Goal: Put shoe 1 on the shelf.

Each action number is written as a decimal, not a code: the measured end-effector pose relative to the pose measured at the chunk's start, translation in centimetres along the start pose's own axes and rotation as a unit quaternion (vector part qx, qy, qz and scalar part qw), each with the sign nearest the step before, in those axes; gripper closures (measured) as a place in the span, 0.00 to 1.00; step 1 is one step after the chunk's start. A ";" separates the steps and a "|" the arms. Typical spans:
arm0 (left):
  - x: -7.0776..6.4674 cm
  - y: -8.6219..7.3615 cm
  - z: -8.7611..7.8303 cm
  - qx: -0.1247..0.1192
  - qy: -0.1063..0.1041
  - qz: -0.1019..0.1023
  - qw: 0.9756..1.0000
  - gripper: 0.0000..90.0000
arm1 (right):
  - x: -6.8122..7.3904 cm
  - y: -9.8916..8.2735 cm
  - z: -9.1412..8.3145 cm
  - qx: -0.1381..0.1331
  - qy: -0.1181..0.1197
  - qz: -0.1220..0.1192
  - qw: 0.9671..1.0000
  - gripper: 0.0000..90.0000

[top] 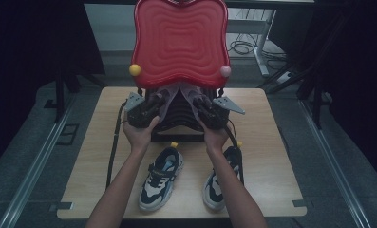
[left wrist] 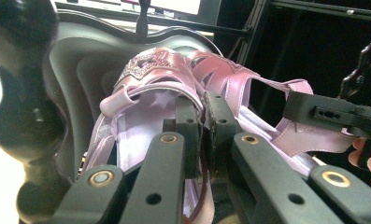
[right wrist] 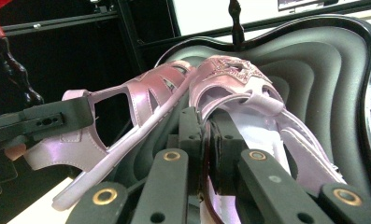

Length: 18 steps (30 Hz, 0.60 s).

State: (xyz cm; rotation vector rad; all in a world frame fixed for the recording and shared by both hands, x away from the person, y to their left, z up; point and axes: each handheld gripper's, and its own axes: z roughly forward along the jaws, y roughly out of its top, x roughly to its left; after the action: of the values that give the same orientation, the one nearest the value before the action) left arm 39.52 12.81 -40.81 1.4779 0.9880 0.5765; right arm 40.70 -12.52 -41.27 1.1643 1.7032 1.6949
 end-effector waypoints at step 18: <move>-0.8 -1.1 2.1 0.000 0.054 0.060 0.997 0.96 | 0.4 -1.1 2.2 -0.021 -0.038 -0.029 0.999 0.94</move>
State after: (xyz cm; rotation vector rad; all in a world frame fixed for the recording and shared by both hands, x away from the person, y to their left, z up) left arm 40.58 10.89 -42.09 1.5257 0.9876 0.7491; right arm 41.98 -10.78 -42.51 1.1348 1.6327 1.6230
